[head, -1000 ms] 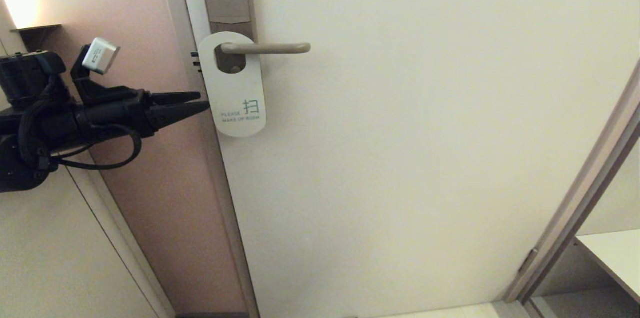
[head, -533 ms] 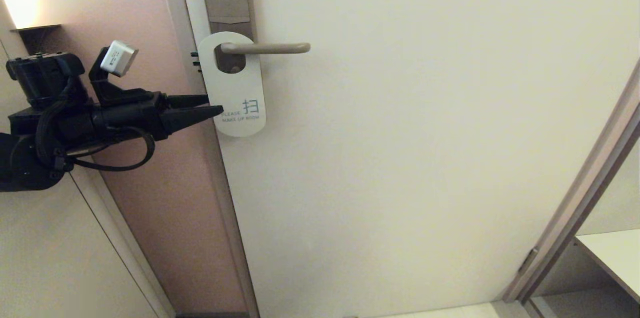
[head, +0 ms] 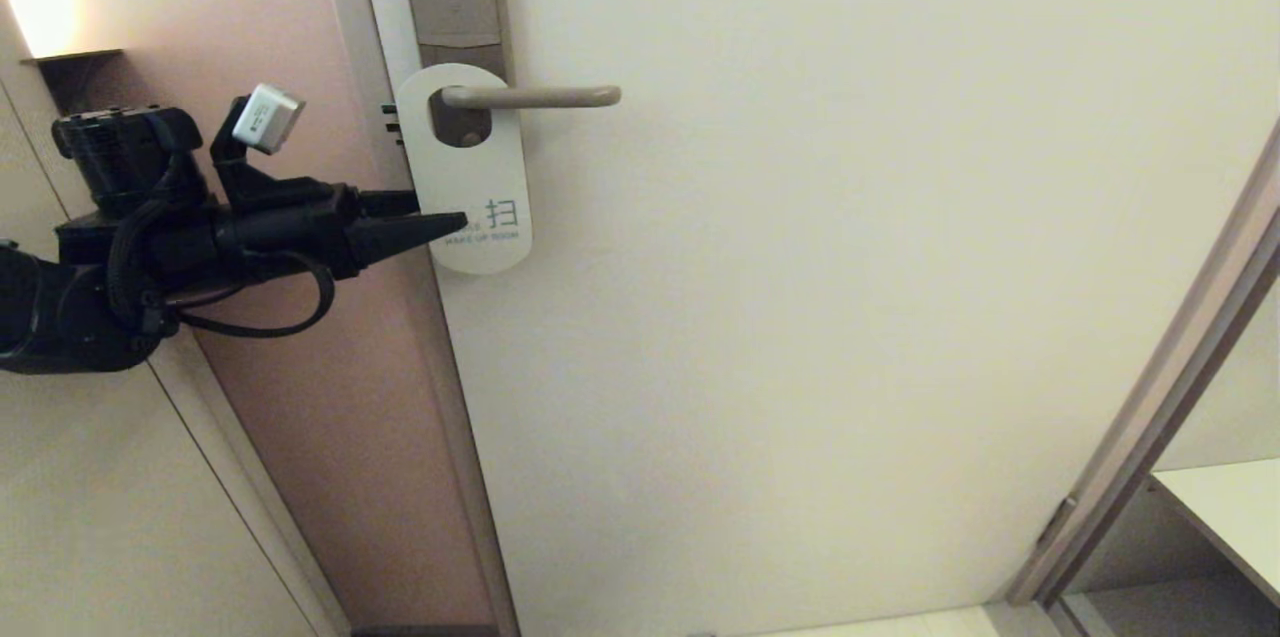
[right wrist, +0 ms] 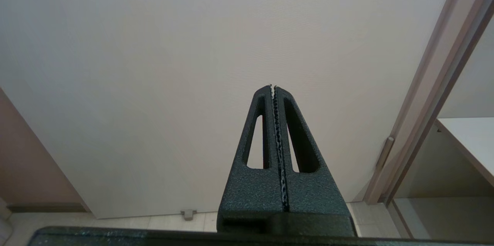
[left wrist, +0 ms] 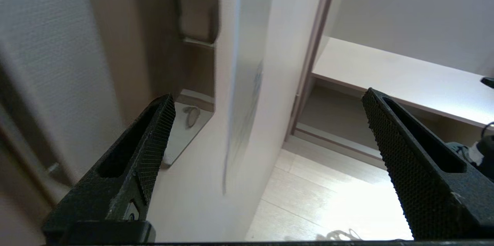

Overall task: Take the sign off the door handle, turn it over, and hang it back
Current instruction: Take down the sign

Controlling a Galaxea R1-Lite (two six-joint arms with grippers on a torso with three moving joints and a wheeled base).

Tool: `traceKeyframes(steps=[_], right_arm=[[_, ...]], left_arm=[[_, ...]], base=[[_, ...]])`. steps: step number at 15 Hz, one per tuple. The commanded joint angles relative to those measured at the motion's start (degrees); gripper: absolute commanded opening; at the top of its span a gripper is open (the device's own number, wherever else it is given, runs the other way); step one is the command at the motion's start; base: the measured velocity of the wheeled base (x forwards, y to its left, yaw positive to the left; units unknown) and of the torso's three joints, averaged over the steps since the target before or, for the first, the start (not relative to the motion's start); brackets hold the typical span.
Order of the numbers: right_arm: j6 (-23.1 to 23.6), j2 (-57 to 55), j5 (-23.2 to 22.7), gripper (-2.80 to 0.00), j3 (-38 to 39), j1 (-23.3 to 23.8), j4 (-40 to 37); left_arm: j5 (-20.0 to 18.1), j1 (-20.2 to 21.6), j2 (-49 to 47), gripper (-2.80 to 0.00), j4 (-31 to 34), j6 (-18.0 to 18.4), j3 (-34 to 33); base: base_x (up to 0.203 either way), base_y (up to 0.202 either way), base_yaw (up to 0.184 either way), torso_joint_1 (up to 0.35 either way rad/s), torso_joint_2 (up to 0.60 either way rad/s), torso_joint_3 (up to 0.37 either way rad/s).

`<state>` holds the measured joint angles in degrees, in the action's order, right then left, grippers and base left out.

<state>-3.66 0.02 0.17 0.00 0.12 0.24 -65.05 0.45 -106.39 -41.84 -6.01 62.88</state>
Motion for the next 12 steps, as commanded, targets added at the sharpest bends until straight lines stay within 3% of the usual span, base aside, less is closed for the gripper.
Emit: traceKeyframes(steps=[1,12], right_arm=[[-0.03,-0.02,0.00,-2.80,0.00,-0.03,0.02],[-0.03,-0.02,0.00,-2.80,0.00,0.01,0.02]], left_arm=[[-0.31,-0.69,-0.74,0.00,-0.26,-0.05,0.40],[-0.17,-3.88,-4.00,0.00,-0.26,-0.14,5.24]], base=[[0.000,0.000,0.000,0.000,0.00,0.000],[0.000,0.000,0.000,0.000,0.00,0.000]])
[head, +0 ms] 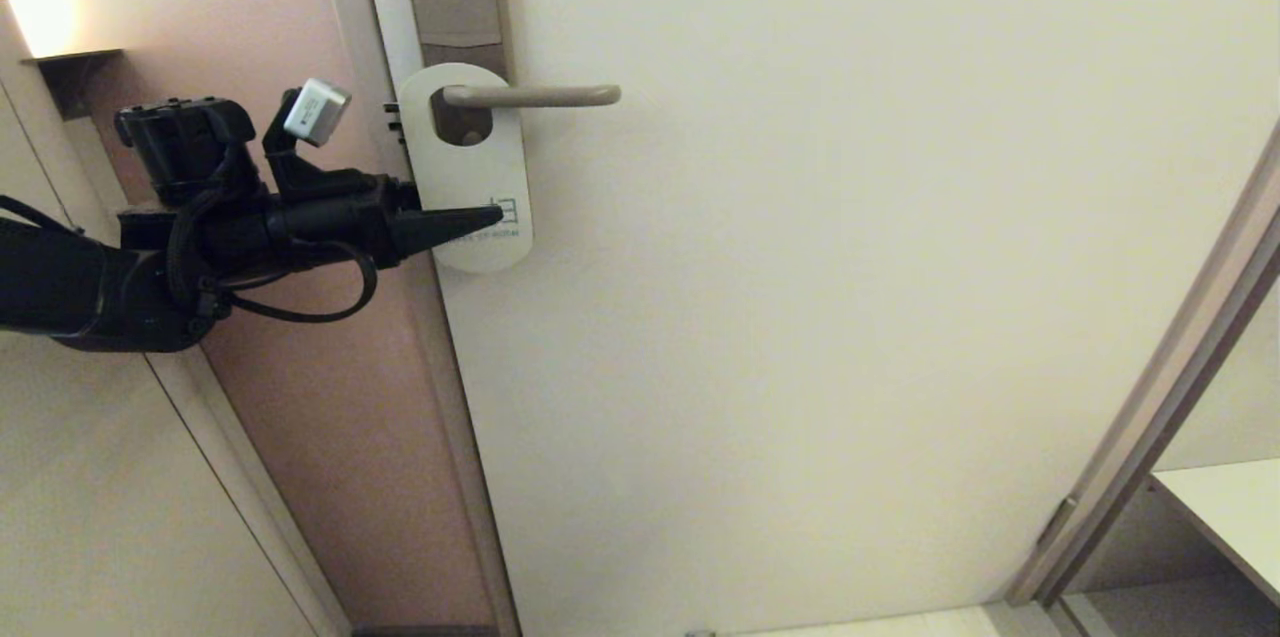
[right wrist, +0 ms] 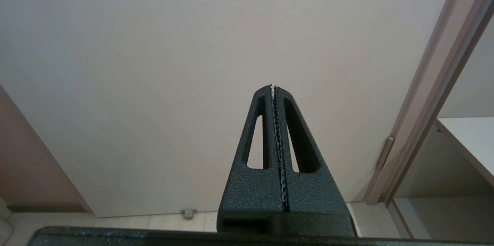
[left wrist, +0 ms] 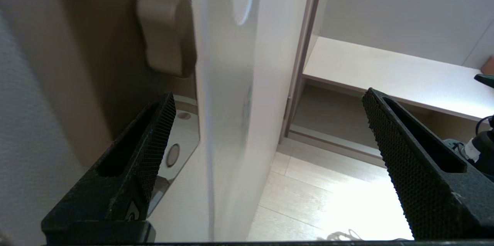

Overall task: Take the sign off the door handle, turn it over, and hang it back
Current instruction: Take down the sign

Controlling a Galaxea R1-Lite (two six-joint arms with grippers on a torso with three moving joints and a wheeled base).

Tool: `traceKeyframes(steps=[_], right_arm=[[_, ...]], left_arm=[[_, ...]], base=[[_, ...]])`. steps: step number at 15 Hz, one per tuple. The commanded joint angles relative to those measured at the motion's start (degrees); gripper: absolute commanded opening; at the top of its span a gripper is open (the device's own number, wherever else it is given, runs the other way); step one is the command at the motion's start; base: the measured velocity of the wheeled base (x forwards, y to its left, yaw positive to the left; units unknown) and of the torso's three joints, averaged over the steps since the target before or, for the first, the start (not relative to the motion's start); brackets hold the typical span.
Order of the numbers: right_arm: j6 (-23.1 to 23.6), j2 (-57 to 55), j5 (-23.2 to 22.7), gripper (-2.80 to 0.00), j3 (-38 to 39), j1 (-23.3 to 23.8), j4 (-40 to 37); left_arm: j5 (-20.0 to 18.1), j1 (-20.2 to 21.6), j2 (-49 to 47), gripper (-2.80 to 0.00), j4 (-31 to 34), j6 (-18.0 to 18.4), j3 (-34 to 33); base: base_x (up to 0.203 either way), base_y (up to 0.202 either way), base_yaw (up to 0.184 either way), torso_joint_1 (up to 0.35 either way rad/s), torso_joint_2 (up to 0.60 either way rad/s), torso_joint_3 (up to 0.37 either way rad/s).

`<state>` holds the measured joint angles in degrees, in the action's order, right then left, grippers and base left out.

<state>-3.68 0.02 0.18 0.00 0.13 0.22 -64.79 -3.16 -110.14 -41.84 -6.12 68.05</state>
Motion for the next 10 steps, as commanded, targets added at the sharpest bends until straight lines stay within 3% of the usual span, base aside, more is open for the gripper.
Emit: traceKeyframes(steps=[1,10], right_arm=[[-0.01,-0.02,-0.01,-2.80,0.00,0.03,0.04],[-0.01,-0.02,-0.01,-2.80,0.00,0.01,0.04]], left_arm=[[-0.25,-0.71,-0.25,0.00,-0.26,-0.03,0.07],[-0.16,-1.67,0.54,0.00,-0.35,0.58,-0.02]], base=[[0.000,0.000,0.000,0.000,0.00,0.000],[0.000,0.000,0.000,0.000,0.00,0.000]])
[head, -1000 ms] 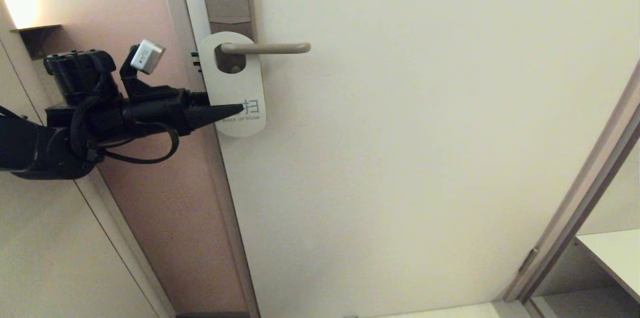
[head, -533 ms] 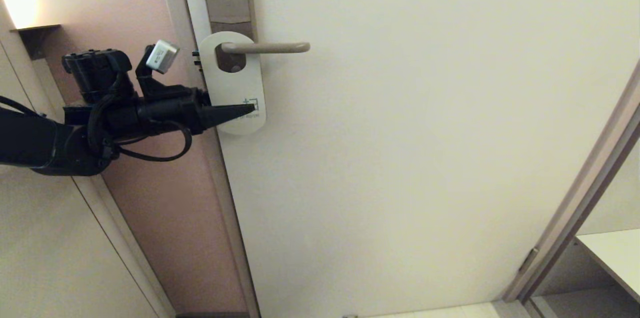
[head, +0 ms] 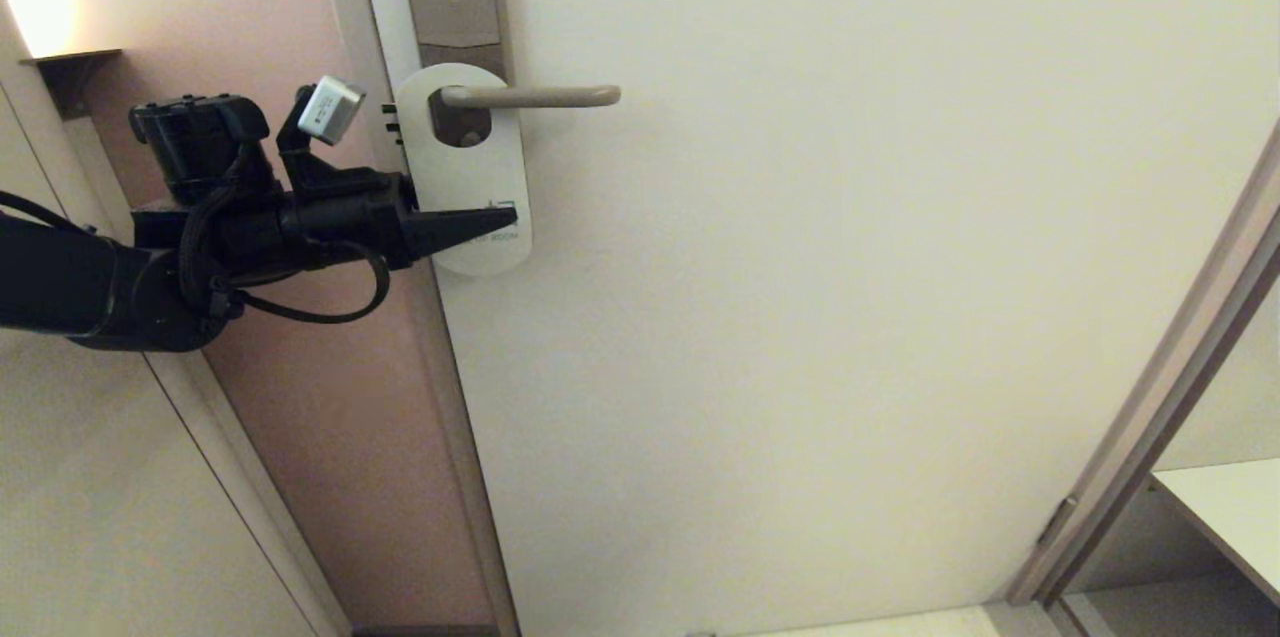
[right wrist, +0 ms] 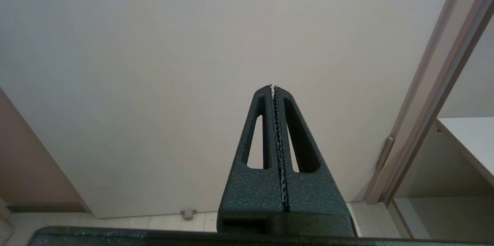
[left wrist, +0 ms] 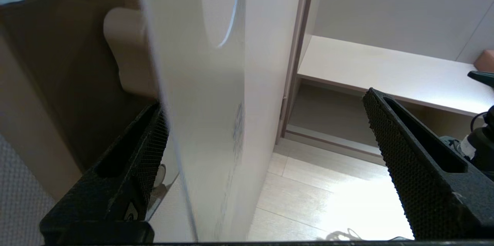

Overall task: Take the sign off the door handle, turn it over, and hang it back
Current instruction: Take down the sign

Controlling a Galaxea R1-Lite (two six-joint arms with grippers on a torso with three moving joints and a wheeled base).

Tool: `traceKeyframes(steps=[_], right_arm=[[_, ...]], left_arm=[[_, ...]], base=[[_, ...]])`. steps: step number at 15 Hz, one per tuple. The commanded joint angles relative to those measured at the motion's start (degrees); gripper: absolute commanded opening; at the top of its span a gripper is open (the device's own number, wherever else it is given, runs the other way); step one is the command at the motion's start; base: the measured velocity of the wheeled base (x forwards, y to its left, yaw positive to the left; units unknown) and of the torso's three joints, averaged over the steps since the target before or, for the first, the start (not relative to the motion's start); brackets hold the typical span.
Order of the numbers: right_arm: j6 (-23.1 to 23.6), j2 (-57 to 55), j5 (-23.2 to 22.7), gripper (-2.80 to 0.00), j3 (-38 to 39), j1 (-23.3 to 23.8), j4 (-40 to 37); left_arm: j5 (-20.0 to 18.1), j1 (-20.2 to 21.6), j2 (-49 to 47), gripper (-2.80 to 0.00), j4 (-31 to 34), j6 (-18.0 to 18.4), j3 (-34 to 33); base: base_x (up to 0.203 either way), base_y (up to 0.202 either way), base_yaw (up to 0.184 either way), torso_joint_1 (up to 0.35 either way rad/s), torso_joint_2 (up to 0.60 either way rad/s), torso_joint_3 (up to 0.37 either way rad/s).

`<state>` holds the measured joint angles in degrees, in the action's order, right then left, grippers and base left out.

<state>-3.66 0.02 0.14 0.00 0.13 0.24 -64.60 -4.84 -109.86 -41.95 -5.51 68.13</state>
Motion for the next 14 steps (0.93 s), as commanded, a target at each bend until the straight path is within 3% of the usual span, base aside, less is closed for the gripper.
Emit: traceKeyframes(steps=[1,9,14], right_arm=[[-0.03,-0.02,0.04,-2.80,0.00,-0.05,0.02],[-0.03,-0.02,0.04,-2.80,0.00,-0.04,0.02],[-0.03,-0.02,0.04,-2.80,0.00,0.02,0.02]], left_arm=[[-0.35,0.01,0.26,0.00,-0.26,0.01,-0.11],[-0.44,-0.43,-0.27,0.00,-3.76,-0.83,-0.28],[-0.68,-0.35,-0.18,0.00,-5.40,-5.44,-0.28]], base=[[0.000,0.000,0.000,0.000,0.00,0.000],[0.000,0.000,0.000,0.000,0.00,0.000],[0.000,0.000,0.000,0.000,0.00,0.000]])
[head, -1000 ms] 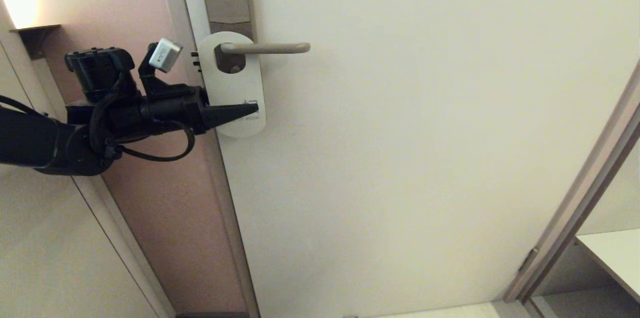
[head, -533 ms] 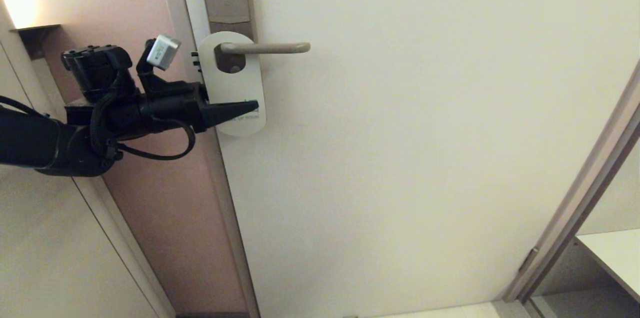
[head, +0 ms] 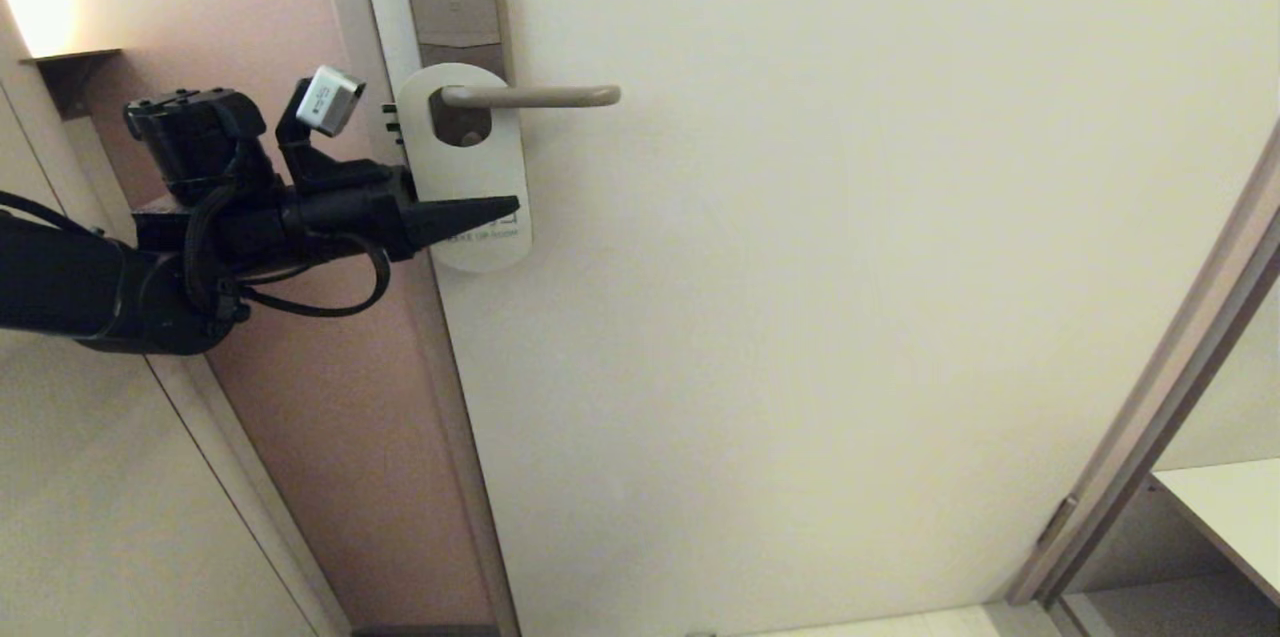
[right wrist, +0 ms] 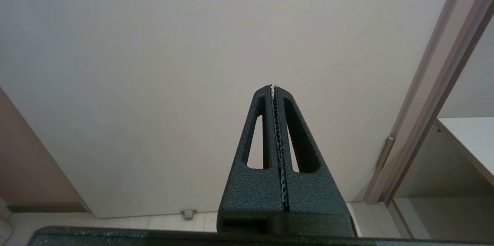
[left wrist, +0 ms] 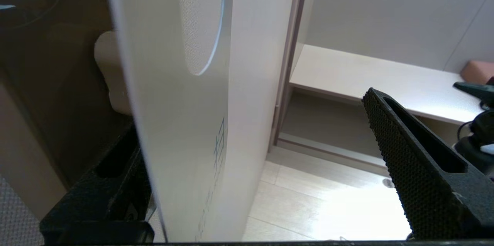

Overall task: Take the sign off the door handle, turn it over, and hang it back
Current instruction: Take down the sign

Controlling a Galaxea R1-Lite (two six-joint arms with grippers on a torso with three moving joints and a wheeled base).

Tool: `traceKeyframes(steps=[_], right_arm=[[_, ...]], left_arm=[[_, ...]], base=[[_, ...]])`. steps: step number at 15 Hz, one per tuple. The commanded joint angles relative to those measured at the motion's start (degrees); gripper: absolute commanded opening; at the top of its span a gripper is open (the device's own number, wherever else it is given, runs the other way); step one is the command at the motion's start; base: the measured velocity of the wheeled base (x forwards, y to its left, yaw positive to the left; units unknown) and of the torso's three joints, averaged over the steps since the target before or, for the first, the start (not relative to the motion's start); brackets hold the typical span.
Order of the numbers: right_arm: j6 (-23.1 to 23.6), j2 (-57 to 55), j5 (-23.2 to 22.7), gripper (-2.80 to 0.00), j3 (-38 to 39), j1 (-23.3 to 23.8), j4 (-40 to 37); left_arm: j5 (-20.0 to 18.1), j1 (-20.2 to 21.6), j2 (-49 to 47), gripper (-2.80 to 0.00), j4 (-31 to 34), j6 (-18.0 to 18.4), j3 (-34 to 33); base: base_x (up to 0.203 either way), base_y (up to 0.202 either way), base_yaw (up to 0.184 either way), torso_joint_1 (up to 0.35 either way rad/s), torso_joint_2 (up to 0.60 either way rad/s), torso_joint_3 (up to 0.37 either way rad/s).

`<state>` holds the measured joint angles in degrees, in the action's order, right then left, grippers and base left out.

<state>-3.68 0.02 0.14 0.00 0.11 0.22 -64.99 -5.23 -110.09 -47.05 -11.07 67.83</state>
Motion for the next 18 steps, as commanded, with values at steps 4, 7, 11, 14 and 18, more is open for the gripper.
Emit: traceKeyframes(steps=[4,7,11,14,18], right_arm=[[-0.01,-0.02,0.04,-2.80,0.00,-0.02,0.04],[-0.01,-0.02,0.04,-2.80,0.00,0.07,0.04],[-0.01,-0.02,0.04,-2.80,0.00,-0.02,0.04],[-0.01,-0.02,0.04,-2.80,0.00,0.06,0.04],[-0.01,-0.02,0.04,-2.80,0.00,0.02,0.04]], left_arm=[[-1.29,0.04,0.32,0.00,-0.59,-1.14,-0.14],[-3.65,0.04,0.58,0.00,-0.59,-1.06,-0.77],[-3.65,0.04,1.02,0.00,-0.59,-1.06,-0.86],[-3.65,0.04,1.20,0.00,-0.68,-0.97,-0.86],[-3.66,-0.05,1.55,0.00,-1.45,-0.88,-1.37]], base=[[0.000,0.000,0.000,0.000,0.00,0.000],[0.000,0.000,0.000,0.000,0.00,0.000],[0.000,0.000,0.000,0.000,0.00,0.000],[0.000,0.000,0.000,0.000,0.00,0.000],[0.000,0.000,0.000,0.000,0.00,0.000]])
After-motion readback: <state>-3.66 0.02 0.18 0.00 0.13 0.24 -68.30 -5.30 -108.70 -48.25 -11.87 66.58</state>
